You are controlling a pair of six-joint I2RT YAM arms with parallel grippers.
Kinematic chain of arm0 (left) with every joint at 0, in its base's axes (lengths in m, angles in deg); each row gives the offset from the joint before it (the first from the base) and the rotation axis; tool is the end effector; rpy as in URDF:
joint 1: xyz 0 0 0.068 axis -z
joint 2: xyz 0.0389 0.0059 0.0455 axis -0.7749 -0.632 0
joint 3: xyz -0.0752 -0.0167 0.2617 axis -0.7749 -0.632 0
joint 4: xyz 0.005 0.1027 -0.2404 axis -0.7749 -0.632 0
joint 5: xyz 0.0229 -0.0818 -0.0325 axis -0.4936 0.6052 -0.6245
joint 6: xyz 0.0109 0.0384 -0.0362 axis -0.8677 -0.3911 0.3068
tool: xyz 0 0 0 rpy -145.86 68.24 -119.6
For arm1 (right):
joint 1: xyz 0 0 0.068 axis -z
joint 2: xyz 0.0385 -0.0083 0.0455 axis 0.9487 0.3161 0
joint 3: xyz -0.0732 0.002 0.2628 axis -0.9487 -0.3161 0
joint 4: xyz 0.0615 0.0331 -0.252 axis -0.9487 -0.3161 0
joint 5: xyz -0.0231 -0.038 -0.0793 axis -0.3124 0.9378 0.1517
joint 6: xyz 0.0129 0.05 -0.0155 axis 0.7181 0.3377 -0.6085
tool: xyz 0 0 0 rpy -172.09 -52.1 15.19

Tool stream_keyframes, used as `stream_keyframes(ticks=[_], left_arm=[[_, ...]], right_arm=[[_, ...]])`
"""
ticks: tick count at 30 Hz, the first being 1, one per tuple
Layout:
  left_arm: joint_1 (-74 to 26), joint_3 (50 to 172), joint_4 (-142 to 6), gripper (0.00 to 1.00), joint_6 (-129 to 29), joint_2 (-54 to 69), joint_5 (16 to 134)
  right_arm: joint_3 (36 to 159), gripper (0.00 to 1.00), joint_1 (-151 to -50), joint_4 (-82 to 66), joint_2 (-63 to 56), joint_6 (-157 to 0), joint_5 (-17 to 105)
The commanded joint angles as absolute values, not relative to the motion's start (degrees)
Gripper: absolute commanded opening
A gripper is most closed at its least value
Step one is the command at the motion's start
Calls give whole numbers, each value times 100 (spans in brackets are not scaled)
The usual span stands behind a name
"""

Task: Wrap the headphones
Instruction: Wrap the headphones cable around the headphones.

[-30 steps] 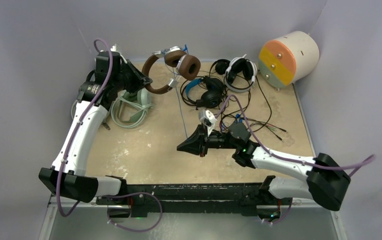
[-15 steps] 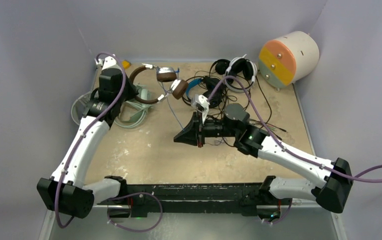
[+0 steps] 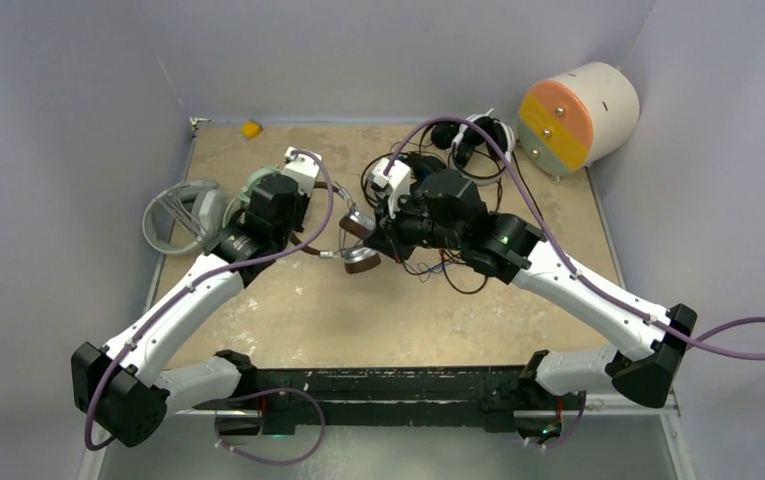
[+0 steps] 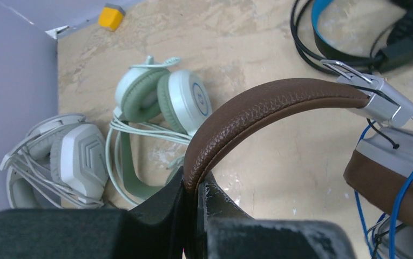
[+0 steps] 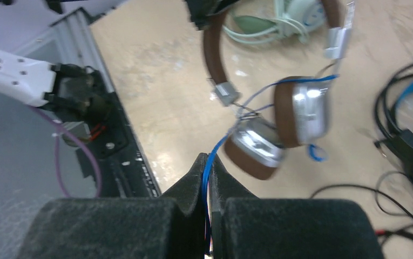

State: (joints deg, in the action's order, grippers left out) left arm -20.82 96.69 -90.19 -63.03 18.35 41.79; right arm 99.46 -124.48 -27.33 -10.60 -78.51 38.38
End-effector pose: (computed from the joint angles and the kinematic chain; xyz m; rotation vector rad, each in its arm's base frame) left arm 0.2241 -0.1120 0.3361 0.2719 1.9703 0.1239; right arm 0.1696 0.2382 0.4124 -0.9244 1.7165 0.9275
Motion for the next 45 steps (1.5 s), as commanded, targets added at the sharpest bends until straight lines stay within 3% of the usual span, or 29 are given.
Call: stream_keyframes(ticks=[1, 8, 14, 18, 23, 33, 40, 45], left_arm=[[-1860, 9627, -8632, 0, -7015, 1989, 4520], [-1402, 9600, -9063, 0, -6992, 1692, 4931], [-1298, 9631, -9394, 0, -6651, 1858, 5519], [-1300, 9723, -9598, 0, -6217, 2002, 5965], [-1296, 9952, -9903, 0, -5558, 2051, 6338], [-1309, 10505, -10133, 0, -4372, 2338, 7251], [-1309, 10925, -10091, 0, -3229, 2424, 7830], [-1309, 11483, -10507, 0, -2782, 2127, 8307]], right_arm=[[10290, 0, -12241, -3067, -1061, -8083, 4666], [10502, 0, -11583, -3053, -788, -8051, 4406], [10346, 0, -11319, -3058, -474, -8069, 4905], [9990, 11, -11252, -2821, -406, -8068, 5504], [9410, 0, -10961, -2200, -407, -7825, 5574], [8117, 0, -10621, -417, -490, -7223, 4776], [6484, 1, -10612, 2004, -1069, -7050, 4054], [6103, 3, -10617, 2729, -1229, -7129, 3495]])
